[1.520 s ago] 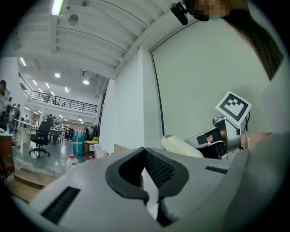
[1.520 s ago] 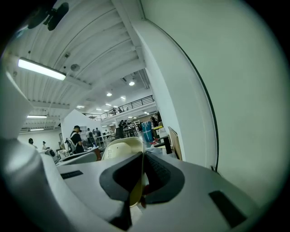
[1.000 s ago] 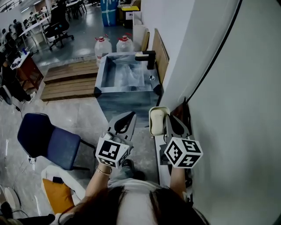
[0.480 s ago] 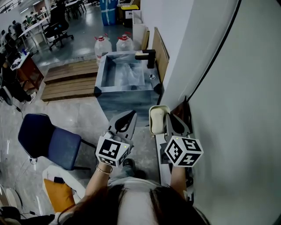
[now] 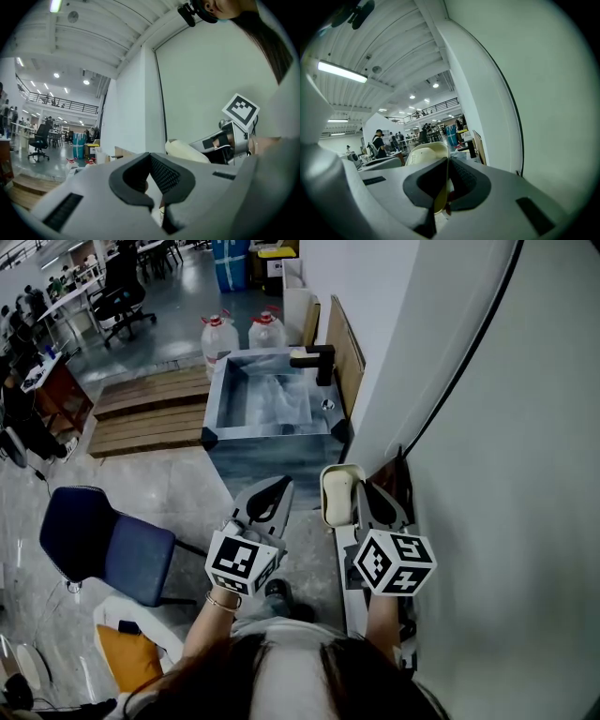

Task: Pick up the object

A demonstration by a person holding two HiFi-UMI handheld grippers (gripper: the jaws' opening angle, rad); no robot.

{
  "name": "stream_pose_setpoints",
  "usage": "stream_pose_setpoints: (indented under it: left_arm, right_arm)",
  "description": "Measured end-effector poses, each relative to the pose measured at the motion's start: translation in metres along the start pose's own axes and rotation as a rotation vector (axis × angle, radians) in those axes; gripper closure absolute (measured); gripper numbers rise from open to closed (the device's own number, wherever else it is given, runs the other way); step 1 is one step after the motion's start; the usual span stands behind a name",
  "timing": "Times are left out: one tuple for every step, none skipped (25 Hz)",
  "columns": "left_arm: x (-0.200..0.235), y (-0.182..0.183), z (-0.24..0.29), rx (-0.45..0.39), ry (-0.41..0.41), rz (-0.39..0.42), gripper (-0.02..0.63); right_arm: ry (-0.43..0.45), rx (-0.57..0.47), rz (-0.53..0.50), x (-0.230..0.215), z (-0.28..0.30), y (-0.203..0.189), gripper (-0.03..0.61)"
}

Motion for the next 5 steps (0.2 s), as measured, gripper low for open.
stream_pose_setpoints:
  left_arm:
    - [0.002,-0.001,0.001,0.000,-0.001,-0.002,0.606]
    - [0.004,-0.002,0.003,0.001,-0.003,-0.004,0.606]
    - [0.006,-0.003,0.004,0.002,-0.004,-0.006,0.606]
    - [0.008,-0.004,0.006,0.002,-0.006,-0.006,0.606]
    - [0.010,-0.004,0.007,0.002,-0.008,-0.007,0.606]
  right_arm:
    - [-0.001,0.000,0.002,0.000,0.002,0.000,0.543]
    - [-0.002,0.000,0.003,-0.001,0.005,0.000,0.543]
    - [-0.003,-0.001,0.005,-0.001,0.007,0.000,0.544]
    - [-0.003,-0.002,0.006,-0.001,0.010,0.001,0.544]
    - [-0.004,-0.004,0.007,-0.001,0.013,0.001,0.543]
Point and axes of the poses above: the fingertips, and each gripper's own axes: z forward along the fingers, x to its left, y out of its top, the point moved 2 cm from there along -z, backward along the fingers, and after that the axes turned 5 degrees about x, right-handed, at the moved point
